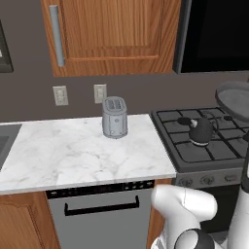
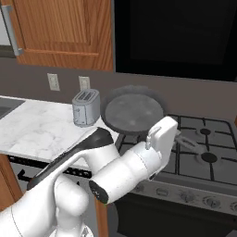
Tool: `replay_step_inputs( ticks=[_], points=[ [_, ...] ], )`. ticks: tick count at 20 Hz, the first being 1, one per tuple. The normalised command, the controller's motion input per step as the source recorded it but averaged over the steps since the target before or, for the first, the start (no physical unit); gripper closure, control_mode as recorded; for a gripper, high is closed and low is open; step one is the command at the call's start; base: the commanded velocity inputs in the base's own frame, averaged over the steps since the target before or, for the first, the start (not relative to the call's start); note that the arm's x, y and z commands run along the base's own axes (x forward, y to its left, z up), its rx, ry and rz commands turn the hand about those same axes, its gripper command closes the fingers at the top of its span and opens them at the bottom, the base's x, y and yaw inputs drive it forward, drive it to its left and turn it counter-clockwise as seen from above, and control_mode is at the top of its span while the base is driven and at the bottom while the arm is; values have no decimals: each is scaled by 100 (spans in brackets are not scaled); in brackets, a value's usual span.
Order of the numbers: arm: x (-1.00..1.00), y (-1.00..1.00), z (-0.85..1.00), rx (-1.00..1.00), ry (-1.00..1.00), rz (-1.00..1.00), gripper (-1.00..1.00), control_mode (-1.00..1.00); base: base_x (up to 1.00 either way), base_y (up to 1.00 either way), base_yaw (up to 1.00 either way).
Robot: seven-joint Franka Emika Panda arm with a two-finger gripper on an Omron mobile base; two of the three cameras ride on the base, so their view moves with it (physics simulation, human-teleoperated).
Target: Pick the pan from the cabinet and place it on the stove. Then turn on the stove burner for the pan.
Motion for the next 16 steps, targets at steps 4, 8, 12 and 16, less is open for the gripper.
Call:
replay_step_inputs(
  ticks=[4,8,12,16],
  points=[
    [-1,-57,-21,0,-4,-7,100,-100,0,0,0],
    [0,-65,-30,-1,-12,0,100,-100,0,0,0],
    [15,-61,-48,-3,-10,7,100,-100,0,0,0],
    [27,-61,-68,-2,-4,7,100,-100,0,0,0]
  ],
)
